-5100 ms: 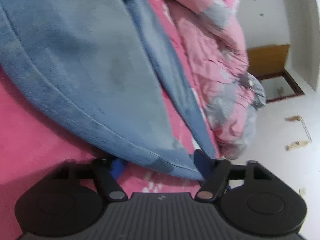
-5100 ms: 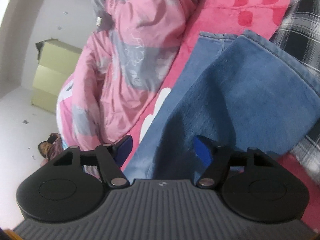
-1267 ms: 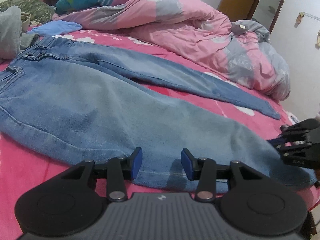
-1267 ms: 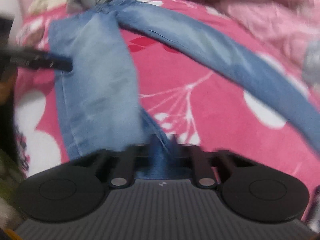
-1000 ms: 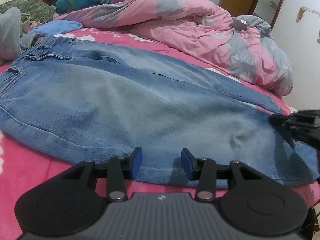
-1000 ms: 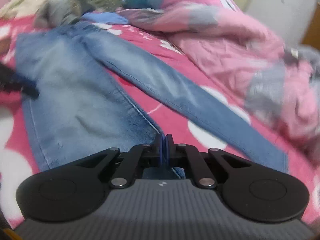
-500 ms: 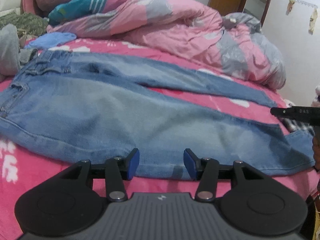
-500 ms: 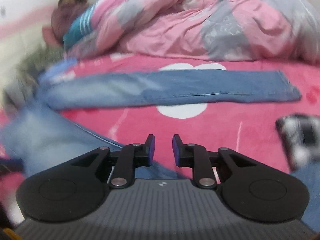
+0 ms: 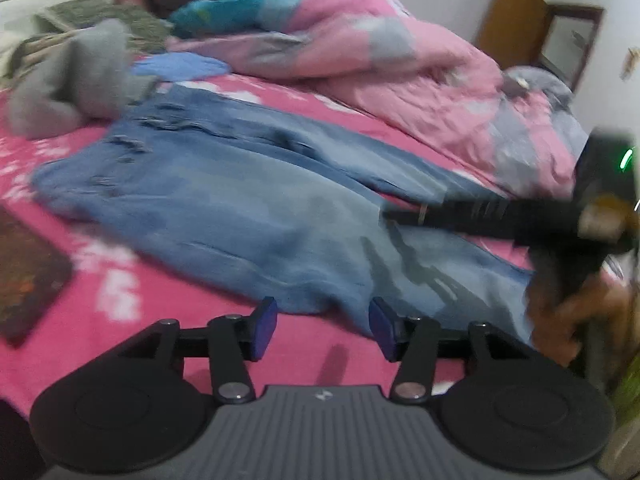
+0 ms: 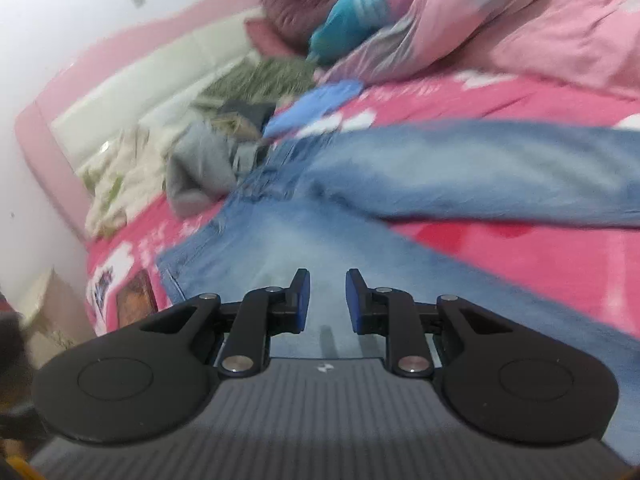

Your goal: Fold clothes

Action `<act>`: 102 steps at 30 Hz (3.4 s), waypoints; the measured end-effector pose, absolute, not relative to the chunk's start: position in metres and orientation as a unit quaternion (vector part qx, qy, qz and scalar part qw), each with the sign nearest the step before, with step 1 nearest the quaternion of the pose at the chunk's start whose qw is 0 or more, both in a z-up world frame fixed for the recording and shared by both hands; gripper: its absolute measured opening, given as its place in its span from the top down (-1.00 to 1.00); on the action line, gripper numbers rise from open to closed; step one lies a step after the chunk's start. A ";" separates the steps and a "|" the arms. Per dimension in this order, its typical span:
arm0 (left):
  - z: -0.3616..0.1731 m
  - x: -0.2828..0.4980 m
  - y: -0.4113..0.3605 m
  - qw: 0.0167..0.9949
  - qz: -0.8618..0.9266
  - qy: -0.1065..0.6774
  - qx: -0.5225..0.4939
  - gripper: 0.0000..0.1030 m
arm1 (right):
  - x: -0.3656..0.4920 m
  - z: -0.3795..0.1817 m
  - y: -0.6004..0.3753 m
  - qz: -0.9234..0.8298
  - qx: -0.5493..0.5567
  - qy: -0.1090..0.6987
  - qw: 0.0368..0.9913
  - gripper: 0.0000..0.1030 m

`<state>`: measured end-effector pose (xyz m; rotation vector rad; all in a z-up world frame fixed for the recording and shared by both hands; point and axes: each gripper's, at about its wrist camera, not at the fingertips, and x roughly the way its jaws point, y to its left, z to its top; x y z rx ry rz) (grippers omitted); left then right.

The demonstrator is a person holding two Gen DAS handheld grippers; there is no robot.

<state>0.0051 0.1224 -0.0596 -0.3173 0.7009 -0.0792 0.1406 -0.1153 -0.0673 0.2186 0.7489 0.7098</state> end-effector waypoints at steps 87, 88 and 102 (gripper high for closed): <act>-0.114 0.147 0.267 0.832 0.233 0.175 -0.471 0.84 | 0.274 0.001 0.028 0.429 -0.040 0.254 0.866 0.09; -0.115 0.147 0.269 0.832 0.233 0.177 -0.471 0.84 | 0.282 0.000 0.039 0.440 -0.050 0.259 0.858 0.09; -0.111 0.131 0.274 0.846 0.218 0.148 -0.463 0.95 | 0.366 -0.070 0.168 0.488 -0.188 0.343 0.780 0.27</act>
